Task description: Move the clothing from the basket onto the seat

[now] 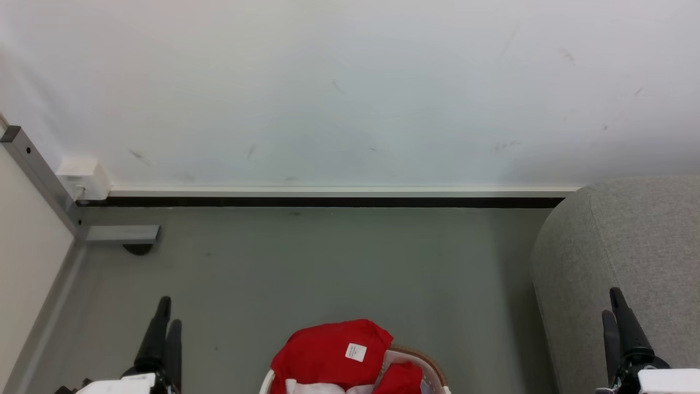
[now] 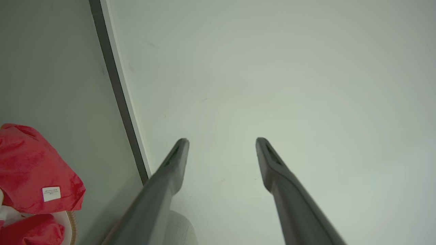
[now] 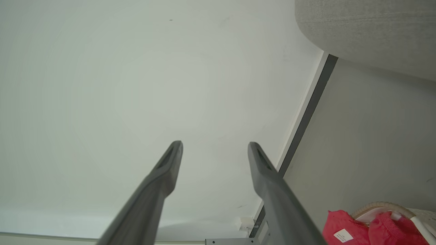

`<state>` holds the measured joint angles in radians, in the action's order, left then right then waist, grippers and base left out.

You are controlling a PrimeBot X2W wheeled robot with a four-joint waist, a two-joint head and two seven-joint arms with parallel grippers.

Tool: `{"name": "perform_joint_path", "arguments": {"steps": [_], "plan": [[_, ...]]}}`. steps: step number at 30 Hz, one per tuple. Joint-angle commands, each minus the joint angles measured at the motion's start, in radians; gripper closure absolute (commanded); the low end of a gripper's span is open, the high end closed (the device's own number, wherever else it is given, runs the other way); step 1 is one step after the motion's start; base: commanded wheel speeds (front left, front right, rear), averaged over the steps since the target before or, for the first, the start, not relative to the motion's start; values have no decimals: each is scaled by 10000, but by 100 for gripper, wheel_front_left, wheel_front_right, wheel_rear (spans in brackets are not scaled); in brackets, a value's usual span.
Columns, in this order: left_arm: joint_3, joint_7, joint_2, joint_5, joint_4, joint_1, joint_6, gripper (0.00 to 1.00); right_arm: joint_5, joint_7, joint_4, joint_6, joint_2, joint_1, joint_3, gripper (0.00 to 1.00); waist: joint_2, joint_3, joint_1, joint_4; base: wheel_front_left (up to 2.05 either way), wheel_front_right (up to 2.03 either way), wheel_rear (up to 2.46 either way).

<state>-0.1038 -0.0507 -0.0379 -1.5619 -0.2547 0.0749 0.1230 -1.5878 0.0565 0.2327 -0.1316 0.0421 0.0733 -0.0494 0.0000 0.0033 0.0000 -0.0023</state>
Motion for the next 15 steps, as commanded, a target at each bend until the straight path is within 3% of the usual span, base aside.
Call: {"name": "perform_joint_path", "arguments": {"steps": [1,15], "plan": [[-16,108,-53,283,225,224,37,0,214,-126,-282,0,192,219,128,0,0,0,0,-6,0,0,0],[53,699,-74,2878,670,181,40,0,2192,-754,-780,2,412,265,705,0,0,18,0,-59,0,0,0]]}}
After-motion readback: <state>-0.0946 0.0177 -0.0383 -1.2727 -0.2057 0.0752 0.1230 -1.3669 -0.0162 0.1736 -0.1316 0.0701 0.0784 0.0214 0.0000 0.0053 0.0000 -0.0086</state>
